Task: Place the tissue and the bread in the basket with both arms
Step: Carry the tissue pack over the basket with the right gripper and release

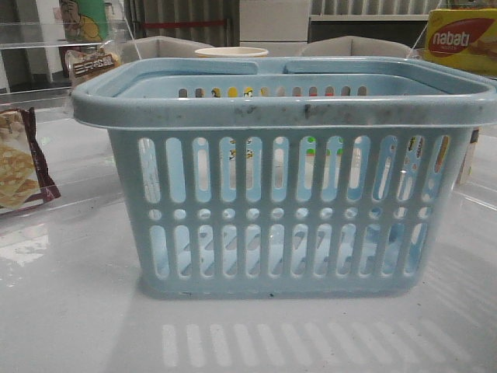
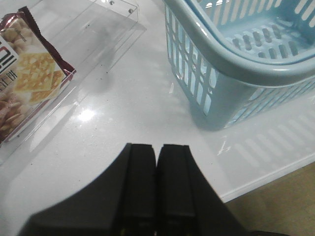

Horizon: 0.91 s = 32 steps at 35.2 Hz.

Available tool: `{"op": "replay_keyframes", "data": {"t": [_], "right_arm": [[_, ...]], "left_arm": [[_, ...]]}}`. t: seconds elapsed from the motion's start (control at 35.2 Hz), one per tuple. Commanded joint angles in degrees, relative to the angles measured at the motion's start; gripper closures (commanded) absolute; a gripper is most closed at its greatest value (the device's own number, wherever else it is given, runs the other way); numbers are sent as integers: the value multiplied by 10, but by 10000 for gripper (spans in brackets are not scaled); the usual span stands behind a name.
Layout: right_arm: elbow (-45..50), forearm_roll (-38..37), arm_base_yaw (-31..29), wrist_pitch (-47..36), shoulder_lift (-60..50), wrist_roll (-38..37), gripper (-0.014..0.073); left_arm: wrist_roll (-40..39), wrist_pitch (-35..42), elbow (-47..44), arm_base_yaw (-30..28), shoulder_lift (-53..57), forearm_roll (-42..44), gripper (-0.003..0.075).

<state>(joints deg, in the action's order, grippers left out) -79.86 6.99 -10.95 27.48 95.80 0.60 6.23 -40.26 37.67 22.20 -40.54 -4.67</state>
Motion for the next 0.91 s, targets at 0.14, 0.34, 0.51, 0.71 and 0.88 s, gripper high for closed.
{"op": "replay_keyframes", "data": {"t": [0.14, 0.34, 0.51, 0.71, 0.88], "right_arm": [[-33, 6, 83, 39, -131, 5, 473], [-33, 6, 209, 85, -162, 29, 473], [-33, 6, 308, 127, -147, 31, 471], [-33, 7, 365, 133, -103, 31, 328], [-33, 6, 367, 122, -86, 31, 32]], "left_arm": [[-1, 38, 17, 4, -1, -5, 630], [-1, 38, 17, 4, -1, -5, 630], [-1, 38, 17, 4, -1, -5, 630], [-1, 38, 17, 4, -1, -5, 630], [-1, 38, 17, 4, -1, -5, 630]]}}
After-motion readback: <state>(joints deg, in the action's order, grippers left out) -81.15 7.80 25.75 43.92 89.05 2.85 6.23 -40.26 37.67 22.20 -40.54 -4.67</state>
